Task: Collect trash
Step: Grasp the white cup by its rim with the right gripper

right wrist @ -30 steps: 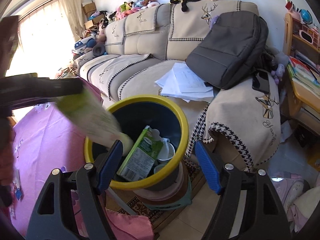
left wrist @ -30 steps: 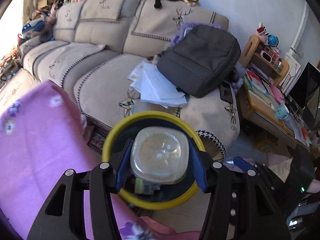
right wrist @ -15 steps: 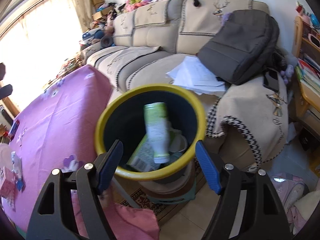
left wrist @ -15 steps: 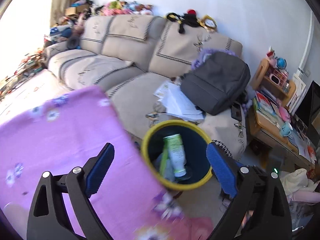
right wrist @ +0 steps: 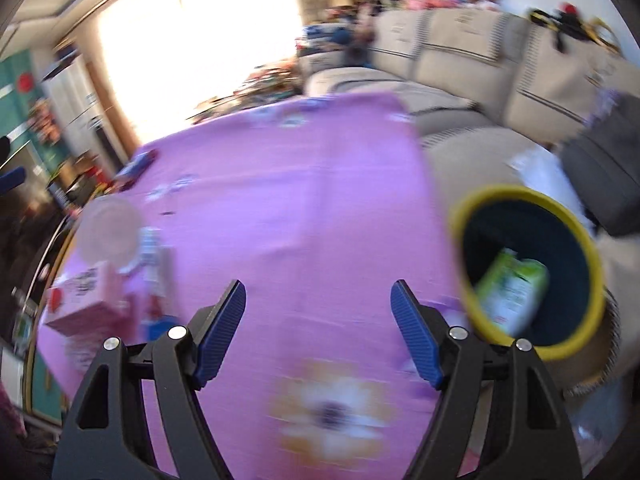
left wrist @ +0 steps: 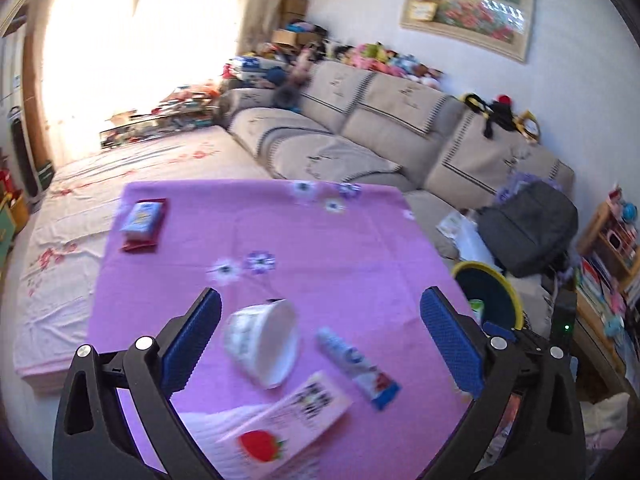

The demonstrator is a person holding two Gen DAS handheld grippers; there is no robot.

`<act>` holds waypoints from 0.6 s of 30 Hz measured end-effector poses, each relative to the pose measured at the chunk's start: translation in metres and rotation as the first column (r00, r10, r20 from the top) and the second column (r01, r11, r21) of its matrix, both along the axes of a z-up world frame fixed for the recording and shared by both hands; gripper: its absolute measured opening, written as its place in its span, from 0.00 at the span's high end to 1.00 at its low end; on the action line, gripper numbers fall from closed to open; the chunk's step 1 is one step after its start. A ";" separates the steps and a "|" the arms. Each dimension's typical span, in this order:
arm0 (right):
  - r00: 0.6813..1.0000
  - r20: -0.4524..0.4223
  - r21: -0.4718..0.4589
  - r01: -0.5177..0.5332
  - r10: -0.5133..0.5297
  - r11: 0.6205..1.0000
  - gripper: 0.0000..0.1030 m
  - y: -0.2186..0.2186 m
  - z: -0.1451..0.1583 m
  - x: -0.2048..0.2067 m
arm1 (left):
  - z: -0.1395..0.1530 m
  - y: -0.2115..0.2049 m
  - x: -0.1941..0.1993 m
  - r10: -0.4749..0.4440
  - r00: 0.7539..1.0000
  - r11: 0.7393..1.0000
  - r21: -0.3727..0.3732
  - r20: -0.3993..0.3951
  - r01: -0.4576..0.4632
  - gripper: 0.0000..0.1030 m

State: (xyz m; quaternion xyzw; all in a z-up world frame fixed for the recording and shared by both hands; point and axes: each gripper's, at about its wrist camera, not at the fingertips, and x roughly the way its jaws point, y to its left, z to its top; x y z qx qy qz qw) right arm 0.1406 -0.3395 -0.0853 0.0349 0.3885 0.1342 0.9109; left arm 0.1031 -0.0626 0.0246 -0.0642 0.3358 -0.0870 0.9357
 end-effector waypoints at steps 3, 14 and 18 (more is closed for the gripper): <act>0.996 0.029 0.012 -0.086 0.086 0.996 0.31 0.044 0.013 0.002 | -0.002 0.041 -0.018 0.065 0.998 0.998 0.010 0.021 -0.065 0.05; 0.888 0.037 -0.068 -0.455 0.458 0.888 0.32 0.175 0.027 0.043 | -0.023 0.127 -0.045 0.146 0.989 0.988 -0.047 0.004 -0.146 0.05; 0.860 -0.023 -0.090 -0.509 0.509 0.856 0.36 0.200 0.009 0.065 | -0.028 0.128 -0.043 0.146 0.989 0.988 -0.053 -0.008 -0.146 0.05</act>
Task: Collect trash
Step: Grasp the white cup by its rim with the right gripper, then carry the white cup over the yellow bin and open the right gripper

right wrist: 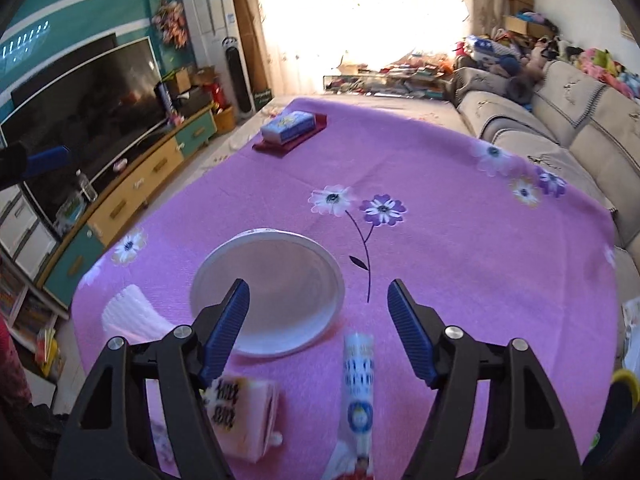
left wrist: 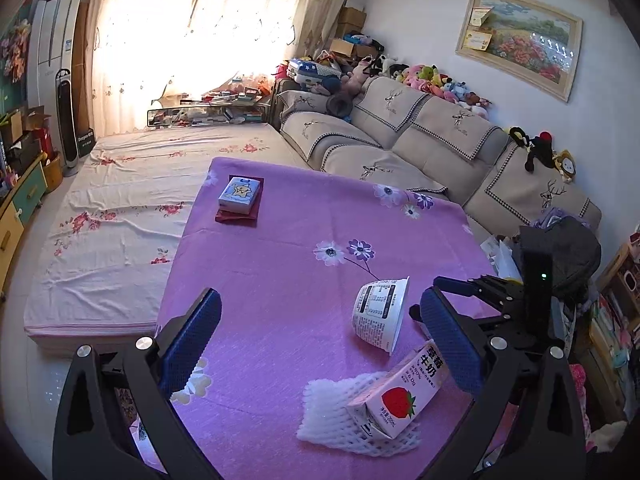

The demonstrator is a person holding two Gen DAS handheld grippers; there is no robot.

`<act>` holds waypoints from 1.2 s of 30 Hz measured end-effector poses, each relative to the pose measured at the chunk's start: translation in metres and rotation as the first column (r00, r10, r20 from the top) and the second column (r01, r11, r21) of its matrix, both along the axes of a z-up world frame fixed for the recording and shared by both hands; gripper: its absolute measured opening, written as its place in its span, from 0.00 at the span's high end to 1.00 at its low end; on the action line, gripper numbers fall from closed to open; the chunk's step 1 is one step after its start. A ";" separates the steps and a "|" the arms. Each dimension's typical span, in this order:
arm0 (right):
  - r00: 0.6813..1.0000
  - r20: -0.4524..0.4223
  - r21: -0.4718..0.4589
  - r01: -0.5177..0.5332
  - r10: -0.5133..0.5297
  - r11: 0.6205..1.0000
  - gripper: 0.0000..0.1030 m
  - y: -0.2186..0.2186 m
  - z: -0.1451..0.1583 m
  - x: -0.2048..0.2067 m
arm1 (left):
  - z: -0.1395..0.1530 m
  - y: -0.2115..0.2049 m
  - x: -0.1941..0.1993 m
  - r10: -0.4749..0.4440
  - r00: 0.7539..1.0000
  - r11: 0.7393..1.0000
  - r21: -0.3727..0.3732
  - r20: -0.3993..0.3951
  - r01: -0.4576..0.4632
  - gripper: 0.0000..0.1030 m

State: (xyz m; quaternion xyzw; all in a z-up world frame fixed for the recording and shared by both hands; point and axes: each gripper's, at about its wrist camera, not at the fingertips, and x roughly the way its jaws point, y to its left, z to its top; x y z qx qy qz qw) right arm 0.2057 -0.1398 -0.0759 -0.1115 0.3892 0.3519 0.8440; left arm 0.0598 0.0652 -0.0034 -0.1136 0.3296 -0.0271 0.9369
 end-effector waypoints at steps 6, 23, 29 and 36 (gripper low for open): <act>0.996 -0.074 0.005 -0.047 0.047 0.999 0.47 0.016 -0.017 0.021 | -0.006 -0.003 0.008 -0.005 1.000 1.000 0.005 -0.011 0.005 0.05; 0.995 -0.054 0.052 0.087 -0.084 0.995 0.95 0.003 0.003 0.032 | -0.011 -0.012 0.016 -0.029 0.999 1.000 0.008 -0.035 0.029 0.05; 0.984 -0.043 0.072 0.178 -0.175 0.981 0.95 -0.031 0.013 0.031 | -0.008 -0.030 0.014 -0.072 0.997 0.997 0.024 -0.032 0.072 0.05; 0.926 -0.037 0.082 0.377 -0.375 0.923 0.95 -0.113 0.017 0.035 | -0.013 -0.058 0.020 -0.140 0.989 0.989 0.039 -0.051 0.142 0.05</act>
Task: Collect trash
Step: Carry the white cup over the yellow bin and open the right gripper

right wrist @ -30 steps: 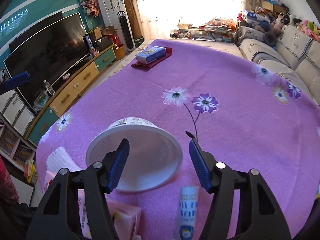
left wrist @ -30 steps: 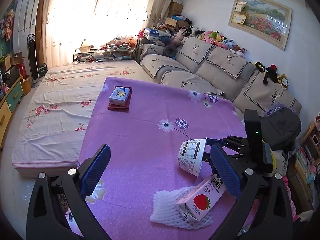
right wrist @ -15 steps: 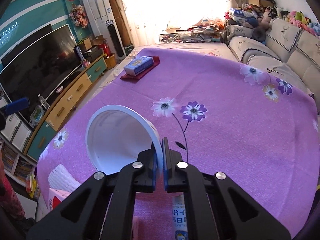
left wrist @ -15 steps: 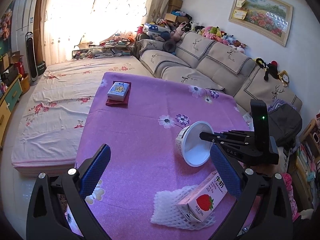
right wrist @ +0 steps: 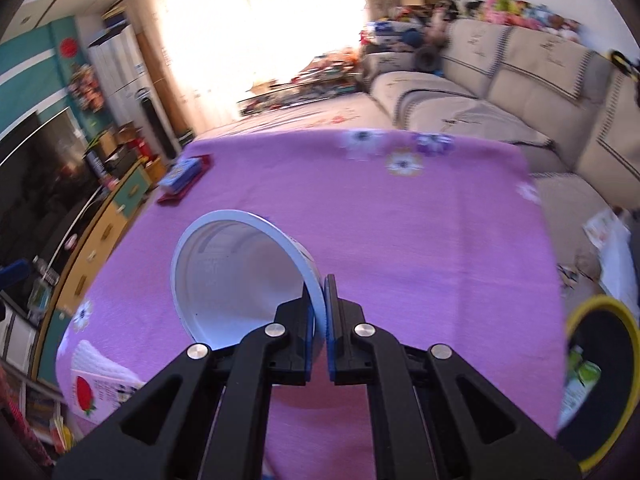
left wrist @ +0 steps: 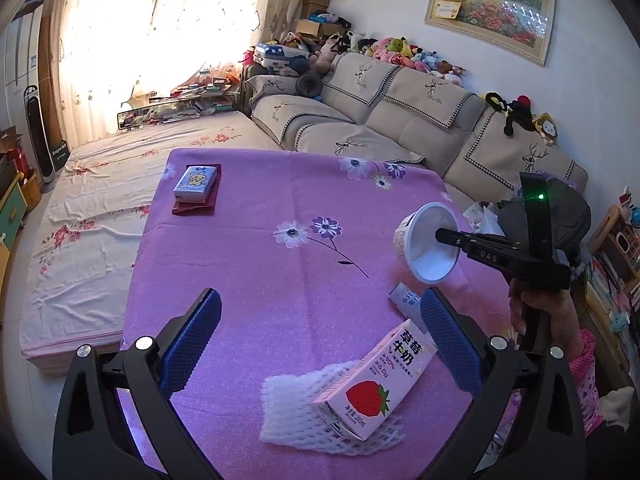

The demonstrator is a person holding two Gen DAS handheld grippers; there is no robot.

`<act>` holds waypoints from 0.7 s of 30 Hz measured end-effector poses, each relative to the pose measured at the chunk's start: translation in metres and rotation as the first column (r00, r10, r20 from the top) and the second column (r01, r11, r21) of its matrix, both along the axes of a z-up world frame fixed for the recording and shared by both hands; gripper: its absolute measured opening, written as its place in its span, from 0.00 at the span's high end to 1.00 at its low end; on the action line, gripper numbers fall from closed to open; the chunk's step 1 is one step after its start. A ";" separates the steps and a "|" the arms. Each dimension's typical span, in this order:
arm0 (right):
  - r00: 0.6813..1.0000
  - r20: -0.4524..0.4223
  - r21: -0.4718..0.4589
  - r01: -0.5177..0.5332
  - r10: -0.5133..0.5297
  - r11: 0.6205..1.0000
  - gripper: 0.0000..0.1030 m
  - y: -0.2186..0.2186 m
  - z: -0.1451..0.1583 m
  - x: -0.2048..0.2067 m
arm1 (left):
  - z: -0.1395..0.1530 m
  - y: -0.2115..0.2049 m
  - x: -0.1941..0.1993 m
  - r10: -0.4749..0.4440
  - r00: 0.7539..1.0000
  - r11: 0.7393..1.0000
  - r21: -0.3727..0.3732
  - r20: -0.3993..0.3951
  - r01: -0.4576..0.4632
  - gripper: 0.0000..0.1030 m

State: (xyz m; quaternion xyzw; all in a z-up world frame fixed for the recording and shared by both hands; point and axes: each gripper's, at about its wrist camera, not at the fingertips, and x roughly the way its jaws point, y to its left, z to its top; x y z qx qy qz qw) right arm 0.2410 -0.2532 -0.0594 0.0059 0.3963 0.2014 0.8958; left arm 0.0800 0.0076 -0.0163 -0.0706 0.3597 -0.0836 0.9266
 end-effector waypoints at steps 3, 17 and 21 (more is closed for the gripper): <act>0.992 -0.002 -0.014 0.125 -0.125 0.992 0.95 -0.048 -0.004 0.000 | -0.003 -0.009 0.004 -0.022 1.000 1.000 0.004 -0.011 0.022 0.05; 0.767 -0.065 -0.108 0.631 -0.638 0.768 0.92 -0.257 -0.059 -0.028 | -0.016 -0.046 0.016 -0.116 0.992 0.993 0.027 -0.049 0.118 0.05; 0.717 -0.074 -0.121 0.684 -0.693 0.720 0.86 -0.282 -0.071 -0.034 | -0.015 -0.054 0.017 -0.136 0.990 0.990 0.038 -0.047 0.138 0.05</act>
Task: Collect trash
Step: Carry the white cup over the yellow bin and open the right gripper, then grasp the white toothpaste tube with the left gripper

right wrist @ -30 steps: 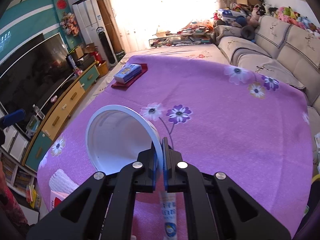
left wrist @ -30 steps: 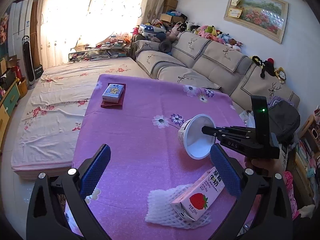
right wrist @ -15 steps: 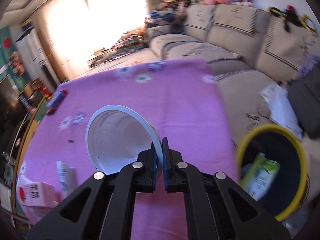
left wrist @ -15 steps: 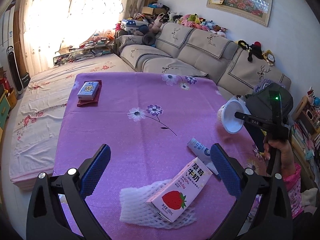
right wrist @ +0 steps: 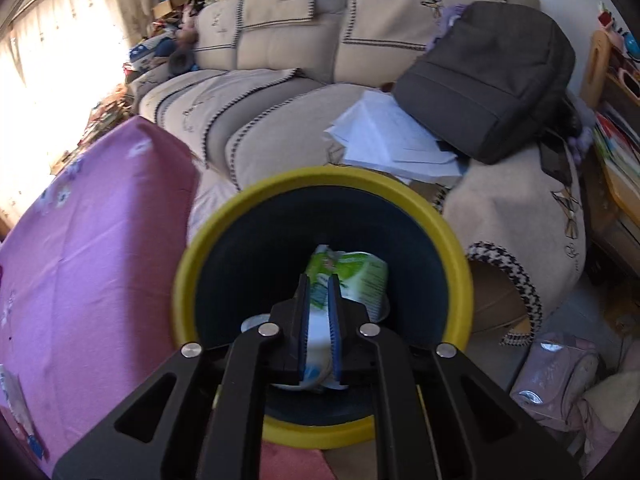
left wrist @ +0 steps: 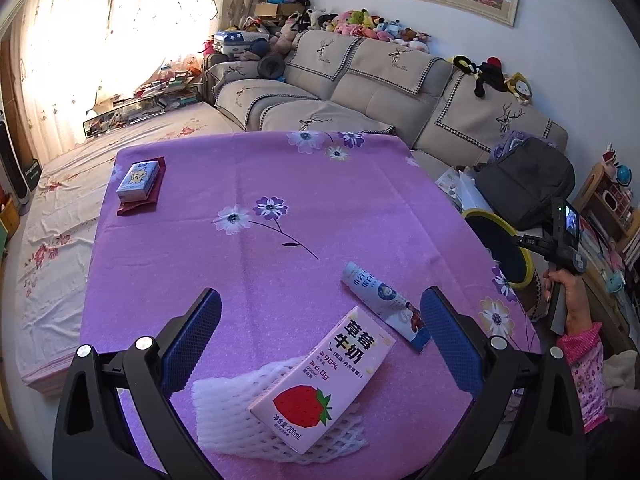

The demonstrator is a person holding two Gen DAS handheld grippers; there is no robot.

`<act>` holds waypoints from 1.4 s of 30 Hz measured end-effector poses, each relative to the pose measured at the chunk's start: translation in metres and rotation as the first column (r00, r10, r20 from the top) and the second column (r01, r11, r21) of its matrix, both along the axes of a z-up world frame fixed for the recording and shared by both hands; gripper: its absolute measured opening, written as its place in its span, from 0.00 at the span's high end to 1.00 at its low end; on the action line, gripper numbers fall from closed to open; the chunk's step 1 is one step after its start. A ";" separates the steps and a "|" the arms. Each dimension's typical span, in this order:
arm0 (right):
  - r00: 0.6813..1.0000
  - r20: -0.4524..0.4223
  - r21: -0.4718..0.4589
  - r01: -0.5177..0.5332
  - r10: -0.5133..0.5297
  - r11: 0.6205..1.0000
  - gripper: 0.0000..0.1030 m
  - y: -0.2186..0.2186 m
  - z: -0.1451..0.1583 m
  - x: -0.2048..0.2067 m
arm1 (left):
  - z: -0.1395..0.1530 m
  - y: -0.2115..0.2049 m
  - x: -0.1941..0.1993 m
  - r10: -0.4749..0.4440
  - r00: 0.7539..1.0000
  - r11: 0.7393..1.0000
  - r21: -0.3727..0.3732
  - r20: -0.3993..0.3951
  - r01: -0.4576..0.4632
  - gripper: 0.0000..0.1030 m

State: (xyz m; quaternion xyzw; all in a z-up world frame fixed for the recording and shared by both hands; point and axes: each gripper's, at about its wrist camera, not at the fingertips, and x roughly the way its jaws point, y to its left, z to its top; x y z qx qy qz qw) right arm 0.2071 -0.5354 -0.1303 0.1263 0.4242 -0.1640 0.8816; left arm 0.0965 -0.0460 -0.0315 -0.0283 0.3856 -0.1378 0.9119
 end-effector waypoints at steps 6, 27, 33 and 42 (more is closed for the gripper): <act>0.999 0.046 0.009 -0.010 0.009 1.000 0.72 0.004 0.004 -0.012 | -0.001 -0.007 0.000 -0.030 0.999 0.999 0.009 -0.010 0.031 0.05; 0.967 0.177 0.015 -0.187 0.181 0.982 0.56 0.059 0.048 -0.040 | -0.054 -0.124 0.064 -0.091 0.964 0.996 0.000 -0.249 0.094 0.05; 0.961 0.196 0.037 -0.208 0.197 0.978 0.54 0.055 0.047 -0.041 | -0.069 -0.119 0.082 -0.014 0.949 0.999 0.038 -0.316 0.027 0.05; 0.954 0.216 0.069 -0.227 0.208 0.972 0.52 0.051 0.044 -0.043 | -0.092 -0.129 0.101 -0.018 0.915 0.998 0.048 -0.404 0.040 0.26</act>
